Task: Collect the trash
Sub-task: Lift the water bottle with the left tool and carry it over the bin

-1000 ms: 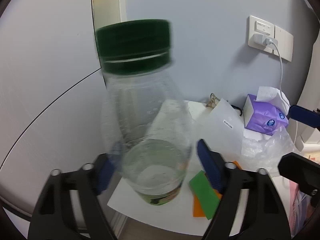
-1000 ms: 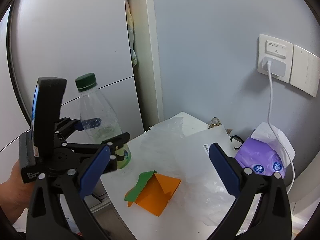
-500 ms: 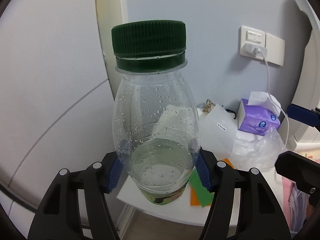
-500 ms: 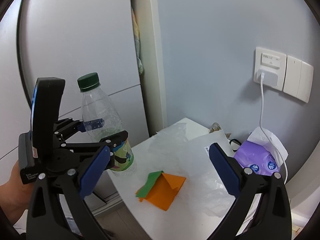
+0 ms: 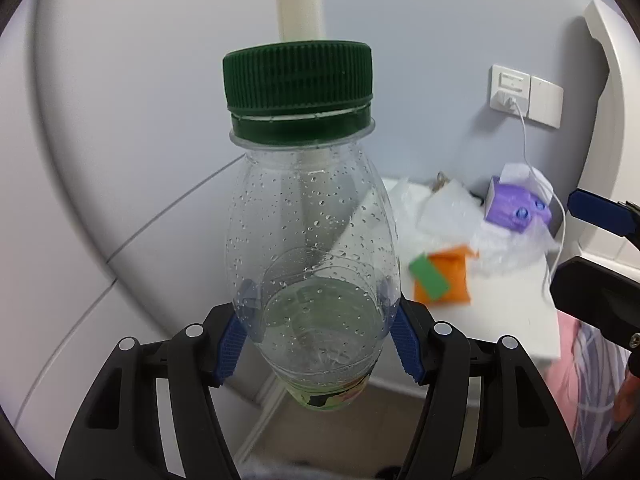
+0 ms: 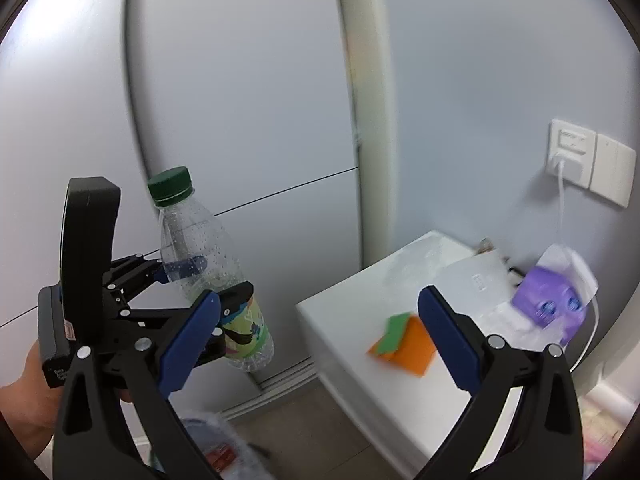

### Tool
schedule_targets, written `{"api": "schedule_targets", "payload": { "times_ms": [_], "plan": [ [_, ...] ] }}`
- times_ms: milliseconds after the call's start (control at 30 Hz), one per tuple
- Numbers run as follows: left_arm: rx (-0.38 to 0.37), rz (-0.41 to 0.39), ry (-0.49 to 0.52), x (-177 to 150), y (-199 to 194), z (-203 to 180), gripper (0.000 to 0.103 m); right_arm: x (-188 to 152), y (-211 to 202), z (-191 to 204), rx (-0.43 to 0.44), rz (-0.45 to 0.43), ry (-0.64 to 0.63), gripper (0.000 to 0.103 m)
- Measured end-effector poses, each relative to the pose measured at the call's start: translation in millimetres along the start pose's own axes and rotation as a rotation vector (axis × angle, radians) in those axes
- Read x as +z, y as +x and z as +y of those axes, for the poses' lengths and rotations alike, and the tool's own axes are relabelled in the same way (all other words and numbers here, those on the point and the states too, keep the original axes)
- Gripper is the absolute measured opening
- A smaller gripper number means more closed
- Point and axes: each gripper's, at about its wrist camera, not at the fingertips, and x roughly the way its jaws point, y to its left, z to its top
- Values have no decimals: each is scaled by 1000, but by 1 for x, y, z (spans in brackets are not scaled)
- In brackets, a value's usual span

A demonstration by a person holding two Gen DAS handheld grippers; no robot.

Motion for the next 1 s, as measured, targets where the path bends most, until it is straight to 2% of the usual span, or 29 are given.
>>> {"api": "schedule_targets", "payload": {
  "times_ms": [333, 533, 767, 1000],
  "plan": [
    [85, 77, -88, -92, -56, 61, 61, -48, -4, 78, 106, 77, -56, 97],
    [128, 148, -140, -145, -67, 83, 61, -77, 4, 113, 144, 135, -87, 97],
    [157, 263, -200, -213, -56, 101, 61, -122, 25, 149, 181, 205, -160, 97],
    [155, 424, -271, -287, -18, 107, 61, -166, 54, 162, 175, 303, -215, 97]
  ]
}}
